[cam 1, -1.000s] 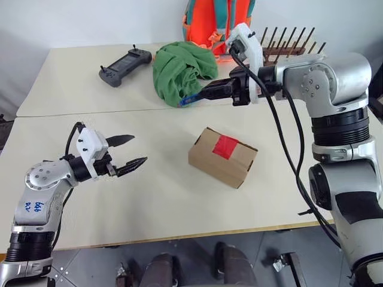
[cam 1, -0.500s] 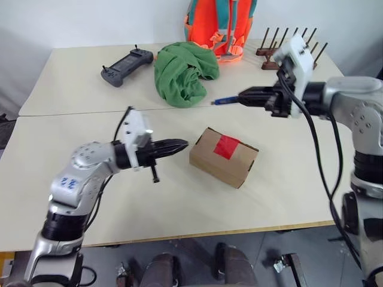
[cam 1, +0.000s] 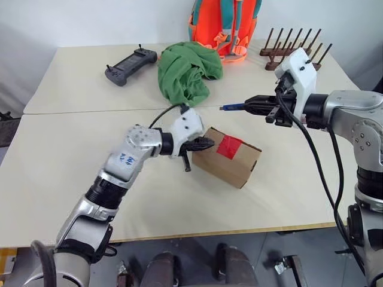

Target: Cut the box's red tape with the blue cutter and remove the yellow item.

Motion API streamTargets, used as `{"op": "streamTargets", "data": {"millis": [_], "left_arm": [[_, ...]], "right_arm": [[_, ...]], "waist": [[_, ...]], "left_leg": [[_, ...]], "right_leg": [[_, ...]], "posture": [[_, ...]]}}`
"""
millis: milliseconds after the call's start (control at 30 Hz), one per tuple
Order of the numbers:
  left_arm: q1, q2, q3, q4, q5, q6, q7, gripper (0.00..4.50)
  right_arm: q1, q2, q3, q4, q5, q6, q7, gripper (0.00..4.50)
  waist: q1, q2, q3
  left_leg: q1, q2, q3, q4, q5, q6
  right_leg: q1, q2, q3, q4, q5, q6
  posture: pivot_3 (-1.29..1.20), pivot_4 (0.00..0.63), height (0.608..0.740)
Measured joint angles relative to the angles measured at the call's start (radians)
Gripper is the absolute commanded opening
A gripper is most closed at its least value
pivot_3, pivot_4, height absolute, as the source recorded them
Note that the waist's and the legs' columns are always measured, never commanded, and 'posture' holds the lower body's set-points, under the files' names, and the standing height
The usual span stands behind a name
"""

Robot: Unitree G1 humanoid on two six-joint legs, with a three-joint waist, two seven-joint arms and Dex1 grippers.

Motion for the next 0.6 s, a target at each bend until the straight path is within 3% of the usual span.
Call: {"op": "streamTargets", "data": {"millis": [600], "left_arm": [[-0.1, -0.027, 0.002, 0.099, 0.07, 0.065, -0.077, 0.0]], "right_arm": [[0.089, -0.047, 0.046, -0.04, -0.002, -0.026, 0.03, 0.17]], "waist": [[0.0, 0.0, 0.0]], "left_leg": [[0.0, 0.0, 0.001, 0.006, 0.001, 0.001]], "right_leg": [[0.001, 0.0, 0.002, 0.001, 0.0, 0.0]], "posture": [[0.0, 0.15, 0.74]]}}
